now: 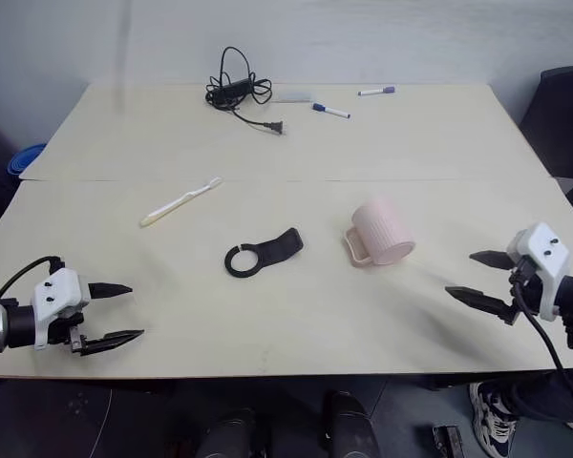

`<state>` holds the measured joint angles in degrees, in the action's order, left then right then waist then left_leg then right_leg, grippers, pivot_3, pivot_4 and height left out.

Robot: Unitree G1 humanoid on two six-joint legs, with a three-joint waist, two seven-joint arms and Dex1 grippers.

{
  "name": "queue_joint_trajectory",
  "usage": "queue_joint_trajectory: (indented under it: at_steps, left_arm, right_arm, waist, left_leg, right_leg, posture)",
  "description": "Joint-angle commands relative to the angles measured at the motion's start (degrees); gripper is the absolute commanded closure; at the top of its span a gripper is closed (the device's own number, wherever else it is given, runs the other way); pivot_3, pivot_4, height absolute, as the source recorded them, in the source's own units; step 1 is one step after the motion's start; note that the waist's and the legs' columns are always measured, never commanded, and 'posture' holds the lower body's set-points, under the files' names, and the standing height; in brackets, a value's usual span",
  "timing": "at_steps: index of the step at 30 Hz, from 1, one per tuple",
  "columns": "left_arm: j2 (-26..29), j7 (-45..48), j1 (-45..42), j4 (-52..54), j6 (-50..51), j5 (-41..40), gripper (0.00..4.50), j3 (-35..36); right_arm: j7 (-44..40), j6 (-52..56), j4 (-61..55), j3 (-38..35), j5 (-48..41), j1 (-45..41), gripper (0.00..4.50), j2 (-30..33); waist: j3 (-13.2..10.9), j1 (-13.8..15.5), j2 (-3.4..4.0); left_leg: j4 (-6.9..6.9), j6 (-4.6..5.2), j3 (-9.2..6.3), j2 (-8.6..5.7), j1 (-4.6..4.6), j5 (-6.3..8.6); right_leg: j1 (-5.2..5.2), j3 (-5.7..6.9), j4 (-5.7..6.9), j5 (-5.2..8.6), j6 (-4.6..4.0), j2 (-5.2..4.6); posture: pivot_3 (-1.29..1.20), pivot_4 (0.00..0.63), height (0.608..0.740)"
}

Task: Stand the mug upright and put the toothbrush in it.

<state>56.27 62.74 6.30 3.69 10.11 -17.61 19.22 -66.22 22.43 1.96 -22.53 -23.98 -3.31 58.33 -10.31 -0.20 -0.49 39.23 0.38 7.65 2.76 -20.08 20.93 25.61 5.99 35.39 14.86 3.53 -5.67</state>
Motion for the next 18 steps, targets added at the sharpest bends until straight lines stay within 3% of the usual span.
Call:
queue_joint_trajectory:
  at_steps: [1,18]
  left_arm:
    - [0.3,-0.4,-1.1,0.5,-0.8,-0.5,0.0,1.7]
    - [0.0,0.0,-0.7,1.8,4.0,-2.8,0.0,0.7]
  right_arm:
    - [0.8,-1.2,-0.1,-1.4,-0.4,-0.9,0.04,-0.1]
    - [0.3,2.1,-0.4,-1.6,-2.2,-0.3,0.04,0.7]
  waist:
    - [0.0,0.0,0.0]
    - [0.0,0.0,0.0]
  left_leg:
    - [0.0,0.0,0.0,0.0,0.0,0.0]
    - [0.0,0.0,0.04,-0.01,0.02,-0.02]
  right_leg:
    - [0.0,0.0,0.0,0.0,0.0,0.0]
    - [0.0,-0.02,0.05,0.0,0.0,0.06]
  posture:
    - [0.0,0.15,0.74]
    - [0.0,0.15,0.74]
